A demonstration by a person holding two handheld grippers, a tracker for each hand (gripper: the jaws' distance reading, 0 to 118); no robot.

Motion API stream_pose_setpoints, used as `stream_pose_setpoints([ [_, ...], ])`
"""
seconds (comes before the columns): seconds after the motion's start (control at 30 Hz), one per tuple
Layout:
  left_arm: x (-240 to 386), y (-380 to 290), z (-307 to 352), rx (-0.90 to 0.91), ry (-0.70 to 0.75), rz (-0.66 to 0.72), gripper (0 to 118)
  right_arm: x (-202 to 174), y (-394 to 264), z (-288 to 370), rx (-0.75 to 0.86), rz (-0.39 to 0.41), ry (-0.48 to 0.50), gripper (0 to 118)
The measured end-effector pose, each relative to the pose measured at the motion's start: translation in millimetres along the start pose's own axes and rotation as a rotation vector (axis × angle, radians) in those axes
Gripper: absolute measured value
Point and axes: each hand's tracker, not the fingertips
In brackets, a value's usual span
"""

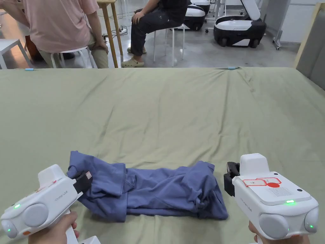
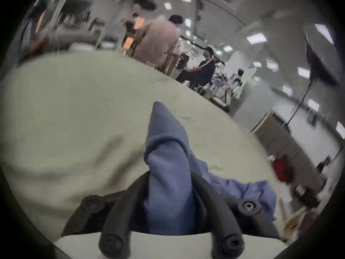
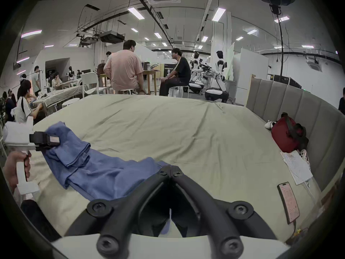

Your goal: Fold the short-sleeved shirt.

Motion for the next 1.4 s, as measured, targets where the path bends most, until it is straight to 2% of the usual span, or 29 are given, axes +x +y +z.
stream_pose_setpoints([
  [0.2, 120.8, -16.8, 20.2, 0.082, -0.042, -0.455, 14, 12.7, -1.4, 7.9, 0.005, 0.004, -0.008, 0],
  [0.37, 234.7, -81.4, 7.0, 0.078, -0.087, -0.831, 13, 44.7, -3.7, 21.1, -0.003, -0.024, -0.044, 0],
  [0.5, 288.1, -138.9, -13.2, 0.018, -0.080, -1.049, 13, 66.5, -8.3, 27.2, 0.000, -0.029, -0.060, 0],
  [0.57, 300.1, -164.6, -26.5, -0.007, -0.058, -1.172, 13, 75.8, -10.6, 28.2, -0.001, -0.039, -0.065, 0],
  [0.63, 302.2, -179.4, -37.8, -0.028, -0.031, -1.237, 15, 81.4, -11.8, 28.9, -0.001, -0.045, -0.066, 0],
  [0.7, 297.5, -175.8, -38.1, -0.048, -0.053, -1.212, 36, 85.0, -12.3, 29.5, 0.002, -0.046, -0.063, 0],
  [0.73, 296.5, -169.5, -33.0, -0.038, -0.047, -1.158, 52, 86.1, -12.0, 29.4, 0.003, -0.046, -0.059, 0],
  [0.77, 296.6, -157.9, -23.7, -0.024, -0.062, -1.104, 77, 86.8, -11.9, 28.9, 0.006, -0.048, -0.053, 0],
  [0.8, 296.1, -145.0, -14.5, -0.017, -0.107, -1.050, 90, 87.2, -11.9, 27.9, 0.009, -0.050, -0.047, 0],
  [0.83, 295.0, -127.2, -2.8, -0.017, -0.182, -0.954, 99, 86.9, -11.6, 25.8, 0.009, -0.055, -0.044, 0],
  [0.97, 274.6, -58.4, 34.5, 0.028, -0.387, -0.553, 103, 82.1, -12.2, 17.4, 0.002, -0.067, -0.022, 0],
  [1.0, 266.9, -49.6, 35.4, 0.030, -0.416, -0.500, 103, 80.7, -12.5, 15.9, 0.000, -0.070, -0.016, 0],
  [1.03, 257.7, -43.7, 31.2, 0.004, -0.420, -0.462, 102, 78.7, -12.9, 14.3, -0.003, -0.073, -0.008, 0],
  [1.07, 251.8, -41.7, 25.1, -0.033, -0.396, -0.441, 93, 76.5, -13.4, 12.4, -0.006, -0.074, 0.001, 0],
  [1.1, 243.9, -40.8, 19.1, -0.066, -0.390, -0.412, 74, 74.8, -13.7, 10.5, -0.009, -0.073, 0.007, 0],
  [1.13, 234.7, -42.1, 11.4, -0.112, -0.381, -0.371, 41, 72.8, -14.1, 8.3, -0.015, -0.069, 0.015, 0],
  [1.17, 224.6, -45.8, 2.4, -0.152, -0.376, -0.319, 0, 70.9, -14.6, 6.1, -0.019, -0.068, 0.023, 0],
  [1.23, 217.0, -60.6, -9.8, -0.184, -0.323, -0.262, 0, 68.8, -15.5, 2.0, -0.025, -0.067, 0.035, 0],
  [1.33, 211.6, -82.1, -28.6, -0.370, -0.511, -0.131, 0, 65.6, -16.2, -3.3, -0.039, -0.060, 0.046, 0],
  [1.4, 221.0, -102.6, -29.4, -0.389, -0.529, -0.155, 0, 65.6, -16.7, -5.1, -0.046, -0.056, 0.047, 0],
])
